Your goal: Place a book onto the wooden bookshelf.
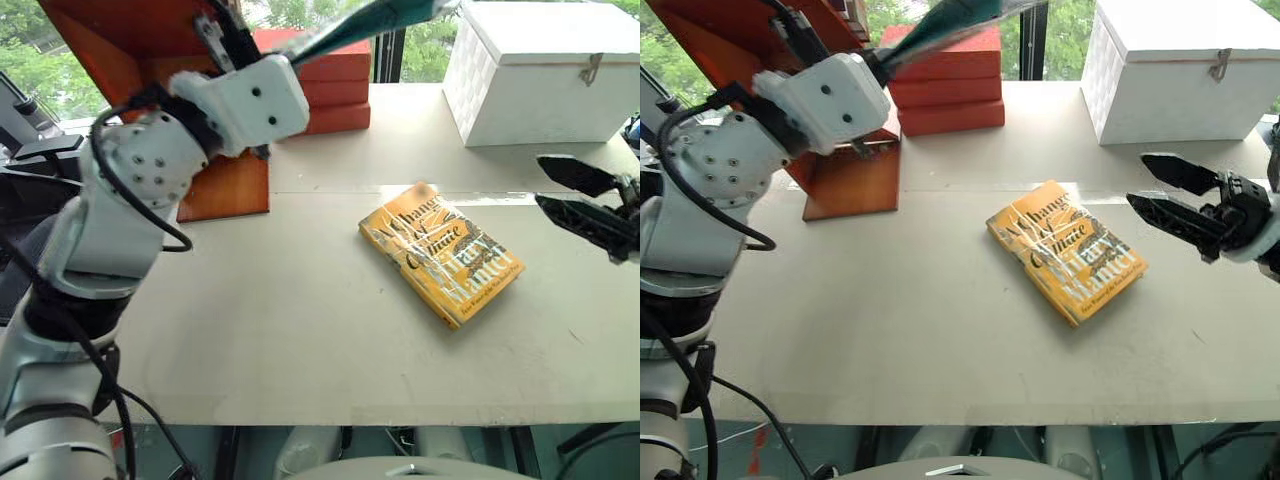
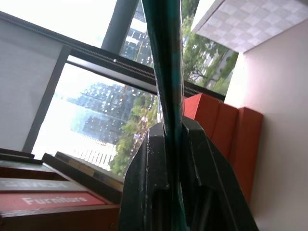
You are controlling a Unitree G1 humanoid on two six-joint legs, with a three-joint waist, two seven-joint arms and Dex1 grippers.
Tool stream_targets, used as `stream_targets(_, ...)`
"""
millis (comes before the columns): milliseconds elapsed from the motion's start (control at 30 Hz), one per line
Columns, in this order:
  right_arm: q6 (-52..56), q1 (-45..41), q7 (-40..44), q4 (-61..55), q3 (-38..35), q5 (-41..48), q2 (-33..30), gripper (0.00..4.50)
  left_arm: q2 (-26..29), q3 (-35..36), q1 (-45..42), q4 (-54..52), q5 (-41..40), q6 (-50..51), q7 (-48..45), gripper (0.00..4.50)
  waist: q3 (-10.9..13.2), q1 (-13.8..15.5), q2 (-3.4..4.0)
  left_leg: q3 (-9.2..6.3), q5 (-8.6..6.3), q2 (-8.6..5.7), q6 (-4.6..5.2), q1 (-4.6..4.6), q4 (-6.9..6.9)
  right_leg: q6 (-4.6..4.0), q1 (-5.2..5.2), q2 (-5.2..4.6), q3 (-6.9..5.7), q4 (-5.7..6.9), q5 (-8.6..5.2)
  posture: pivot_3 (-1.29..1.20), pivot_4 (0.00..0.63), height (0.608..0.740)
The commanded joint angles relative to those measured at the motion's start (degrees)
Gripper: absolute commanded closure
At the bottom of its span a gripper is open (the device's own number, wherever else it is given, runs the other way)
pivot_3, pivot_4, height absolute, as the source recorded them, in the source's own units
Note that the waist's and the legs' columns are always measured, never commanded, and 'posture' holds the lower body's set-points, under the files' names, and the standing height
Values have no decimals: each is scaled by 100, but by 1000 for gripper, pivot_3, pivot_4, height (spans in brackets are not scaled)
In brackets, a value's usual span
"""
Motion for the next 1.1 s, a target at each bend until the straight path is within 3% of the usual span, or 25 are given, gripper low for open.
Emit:
stream_targets(33,4,-519,-22,317,134,82,149,0,489,285,33,-194,687,13,-274,4473,3,-18,-5,0,0,2,0,-7,-2,0,-6,3,0,-3,0,0,150,740)
stream_targets(167,-58,-902,106,618,363,-79,331,0,910,494,338,-239,1180,309,-579,4473,4,-42,-5,5,0,2,1,-29,-3,0,-28,3,3,-6,0,0,150,740)
stream_targets(333,-520,-1169,-64,902,707,-841,528,0,1058,894,1158,-257,1536,1011,-734,4473,3,-176,-3,13,1,2,1,-86,44,0,-81,7,8,25,1,0,150,740)
stream_targets(533,-962,-1175,-122,930,820,-1496,607,0,1160,1151,1601,-319,1770,1339,-1006,4473,3,-225,-2,9,0,2,2,-88,49,-1,-82,6,4,33,2,0,150,740)
stream_targets(1000,-1117,-1118,-71,858,649,-1629,662,0,1548,1613,2232,-22,2092,1236,-1240,4473,4,-274,-1,10,0,1,2,-86,53,-1,-82,6,6,37,3,0,150,740)
stream_targets(1100,-1164,-1123,-49,876,631,-1633,679,0,1517,1685,2308,-9,2116,1291,-1257,3507,4,-288,-1,13,0,1,2,-86,55,-1,-82,6,8,37,3,0,150,740)
